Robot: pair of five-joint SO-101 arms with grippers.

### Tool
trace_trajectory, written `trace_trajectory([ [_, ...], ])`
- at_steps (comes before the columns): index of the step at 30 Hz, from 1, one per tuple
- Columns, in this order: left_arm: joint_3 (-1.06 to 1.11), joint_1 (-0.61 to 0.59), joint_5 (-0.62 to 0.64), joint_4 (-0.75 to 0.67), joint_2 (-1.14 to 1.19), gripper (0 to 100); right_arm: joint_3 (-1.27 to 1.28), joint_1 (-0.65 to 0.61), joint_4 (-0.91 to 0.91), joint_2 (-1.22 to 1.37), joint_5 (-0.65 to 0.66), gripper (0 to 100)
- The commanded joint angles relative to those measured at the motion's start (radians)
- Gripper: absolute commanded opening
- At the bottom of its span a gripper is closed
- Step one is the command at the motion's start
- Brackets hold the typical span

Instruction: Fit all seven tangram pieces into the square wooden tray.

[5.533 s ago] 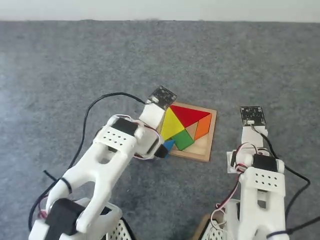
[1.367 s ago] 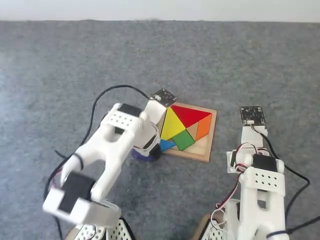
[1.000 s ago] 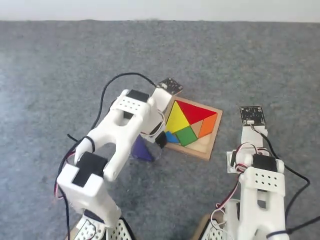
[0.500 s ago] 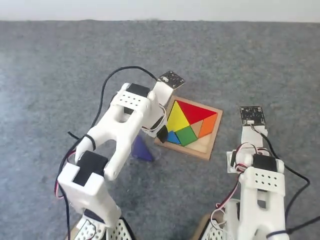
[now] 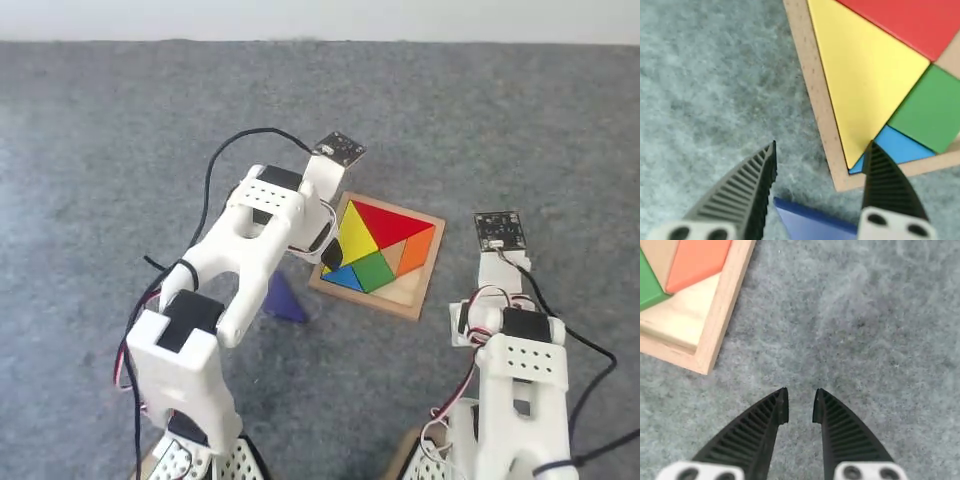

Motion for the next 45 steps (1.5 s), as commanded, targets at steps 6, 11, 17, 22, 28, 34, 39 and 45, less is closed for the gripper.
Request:
trace_trajectory([
  [6, -0.031, 0.006, 0.028, 0.037, -0.124, 26, -0.005, -0.001, 0.004, 0.001, 0.009, 9.5],
  [11, 0.041, -0.012, 0.098, 0.18, -0.342, 24, -0.005, -0.001, 0.004, 0.001, 0.009, 9.5],
  [17, 0.252, -0.16, 0.19, 0.143, -0.42, 23, -0.005, -0.007, 0.005, 0.001, 0.009, 9.5],
  [22, 0.294, -0.241, 0.198, 0.11, -0.356, 23, -0.005, -0.007, 0.002, 0.007, 0.009, 9.5],
  [28, 0.291, -0.196, 0.198, 0.106, -0.222, 23, -0.005, -0.007, 0.002, 0.008, 0.008, 9.5],
  [34, 0.292, -0.092, 0.198, 0.084, -0.107, 23, -0.005, -0.007, 0.002, 0.008, 0.006, 9.5],
  [39, 0.291, -0.052, 0.192, 0.103, -0.074, 23, -0.005, -0.007, 0.002, 0.008, 0.008, 9.5],
  [45, 0.283, -0.075, 0.153, 0.14, -0.08, 23, -0.005, -0.007, 0.002, 0.005, 0.008, 9.5],
])
